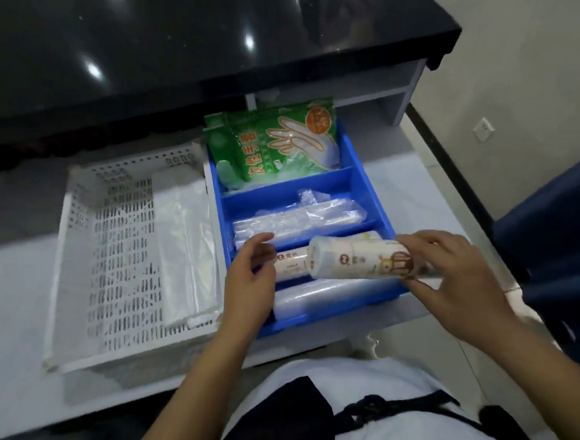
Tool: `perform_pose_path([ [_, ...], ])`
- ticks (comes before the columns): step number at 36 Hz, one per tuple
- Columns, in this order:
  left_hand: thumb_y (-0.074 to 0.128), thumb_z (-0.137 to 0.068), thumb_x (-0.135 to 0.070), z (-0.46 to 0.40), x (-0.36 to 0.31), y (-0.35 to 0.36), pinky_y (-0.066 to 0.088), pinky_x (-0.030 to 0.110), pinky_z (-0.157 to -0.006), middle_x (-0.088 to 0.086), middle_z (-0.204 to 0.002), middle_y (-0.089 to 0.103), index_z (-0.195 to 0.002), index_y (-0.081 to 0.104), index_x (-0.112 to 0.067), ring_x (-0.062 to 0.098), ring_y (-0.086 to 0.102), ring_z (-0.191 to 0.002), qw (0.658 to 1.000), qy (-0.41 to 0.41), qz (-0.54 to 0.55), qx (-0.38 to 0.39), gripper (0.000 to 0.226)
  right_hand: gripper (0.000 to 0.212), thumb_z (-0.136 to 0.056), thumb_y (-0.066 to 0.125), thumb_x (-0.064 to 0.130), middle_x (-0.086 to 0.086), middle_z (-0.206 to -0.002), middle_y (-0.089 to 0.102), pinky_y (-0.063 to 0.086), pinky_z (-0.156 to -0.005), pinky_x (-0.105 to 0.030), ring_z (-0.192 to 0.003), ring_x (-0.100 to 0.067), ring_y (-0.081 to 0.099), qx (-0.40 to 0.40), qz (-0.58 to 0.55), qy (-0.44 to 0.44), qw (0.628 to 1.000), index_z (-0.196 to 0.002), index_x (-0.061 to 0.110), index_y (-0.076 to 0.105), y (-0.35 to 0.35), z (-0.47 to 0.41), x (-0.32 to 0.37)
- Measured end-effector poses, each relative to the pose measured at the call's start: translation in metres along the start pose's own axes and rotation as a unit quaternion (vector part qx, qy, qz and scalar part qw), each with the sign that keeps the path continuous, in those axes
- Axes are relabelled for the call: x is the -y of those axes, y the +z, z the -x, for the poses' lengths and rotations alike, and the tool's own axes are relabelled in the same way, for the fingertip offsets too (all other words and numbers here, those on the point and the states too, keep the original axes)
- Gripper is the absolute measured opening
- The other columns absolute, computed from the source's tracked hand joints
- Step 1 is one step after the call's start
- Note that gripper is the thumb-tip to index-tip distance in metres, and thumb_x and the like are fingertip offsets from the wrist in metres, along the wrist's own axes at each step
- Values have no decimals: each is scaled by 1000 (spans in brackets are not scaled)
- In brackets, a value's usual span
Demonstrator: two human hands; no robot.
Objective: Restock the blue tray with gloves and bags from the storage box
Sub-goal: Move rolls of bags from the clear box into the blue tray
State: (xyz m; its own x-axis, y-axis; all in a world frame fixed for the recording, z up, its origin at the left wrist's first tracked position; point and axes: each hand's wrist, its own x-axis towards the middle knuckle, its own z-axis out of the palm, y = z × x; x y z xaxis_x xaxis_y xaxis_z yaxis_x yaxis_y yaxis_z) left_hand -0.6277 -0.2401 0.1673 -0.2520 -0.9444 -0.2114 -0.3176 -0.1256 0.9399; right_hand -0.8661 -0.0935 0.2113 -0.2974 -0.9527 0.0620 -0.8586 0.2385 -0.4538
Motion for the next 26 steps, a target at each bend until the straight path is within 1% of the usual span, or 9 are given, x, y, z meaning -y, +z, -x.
perform_pose_path([
  [2, 51, -93, 3, 0, -4, -1, 53, 19, -79, -6, -105, 69, -105, 65, -37, 9, 66, -99, 999, -22, 37, -21, 44, 61, -69, 85, 13, -7, -119, 65, 46, -92, -44, -109, -29, 59, 25, 30, -52, 998, -125, 16, 63, 6, -12, 6],
  [5, 50, -97, -8, 5, -8, -3, 58, 19, -72, -11, -100, 72, -97, 70, -37, 4, 68, -93, 992, -50, 104, -49, 36, 57, -67, 85, 13, -6, -117, 67, 46, -92, -46, -108, -30, 62, 26, 57, -112, 992, -120, 17, 66, 20, -26, 17],
  [8, 55, -98, -16, 16, -10, -10, 54, 14, -72, -12, -102, 73, -96, 72, -37, 2, 68, -96, 988, -29, 123, -88, 27, 51, -74, 79, 15, -8, -119, 66, 43, -95, -47, -111, -31, 60, 51, 77, -134, 987, -123, 17, 65, 38, -39, 28],
  [12, 67, -91, -20, 35, -3, -21, 53, 13, -81, -18, -111, 69, -110, 67, -40, -5, 62, -105, 998, -9, 31, -50, 27, 51, -85, 68, 15, -7, -131, 59, 34, -107, -41, -122, -29, 51, 103, 61, -133, 984, -135, 18, 57, 53, -43, 27],
  [15, 69, -88, -18, 52, 1, -17, 53, 10, -70, -20, -119, 61, -123, 59, -39, -13, 60, -101, 1000, -22, -18, 13, 42, 53, -86, 70, 16, -3, -131, 59, 35, -108, -36, -123, -24, 50, 123, 15, -129, 984, -136, 20, 56, 47, -45, 18],
  [17, 66, -89, -12, 60, 1, -10, 48, 2, -66, -26, -117, 56, -121, 55, -48, -23, 55, -100, 1000, 3, -16, 8, 49, 50, -86, 71, 20, -1, -132, 60, 37, -106, -34, -122, -21, 51, 131, 7, -121, 984, -134, 21, 58, 39, -49, 12],
  [20, 62, -92, -12, 61, 3, -5, 45, -1, -69, -33, -110, 55, -112, 47, -65, -25, 54, -98, 999, 4, -50, -6, 59, 47, -85, 72, 25, 1, -131, 62, 41, -103, -35, -119, -20, 53, 135, 24, -106, 985, -130, 21, 61, 27, -54, 2],
  [23, 59, -95, -18, 56, 7, -4, 48, 2, -69, -27, -114, 56, -135, 46, -45, -18, 57, -93, 995, -24, -92, -14, 50, 47, -86, 72, 25, 1, -132, 60, 42, -103, -37, -119, -21, 52, 143, 31, -97, 985, -131, 21, 59, 22, -55, -3],
  [26, 59, -95, -15, 51, 7, -2, 49, 3, -71, -22, -112, 61, -125, 51, -44, -14, 58, -96, 995, -20, -87, -35, 43, 48, -86, 71, 26, 0, -133, 59, 41, -103, -37, -121, -20, 49, 137, 32, -93, 986, -132, 21, 57, 26, -52, -7],
])
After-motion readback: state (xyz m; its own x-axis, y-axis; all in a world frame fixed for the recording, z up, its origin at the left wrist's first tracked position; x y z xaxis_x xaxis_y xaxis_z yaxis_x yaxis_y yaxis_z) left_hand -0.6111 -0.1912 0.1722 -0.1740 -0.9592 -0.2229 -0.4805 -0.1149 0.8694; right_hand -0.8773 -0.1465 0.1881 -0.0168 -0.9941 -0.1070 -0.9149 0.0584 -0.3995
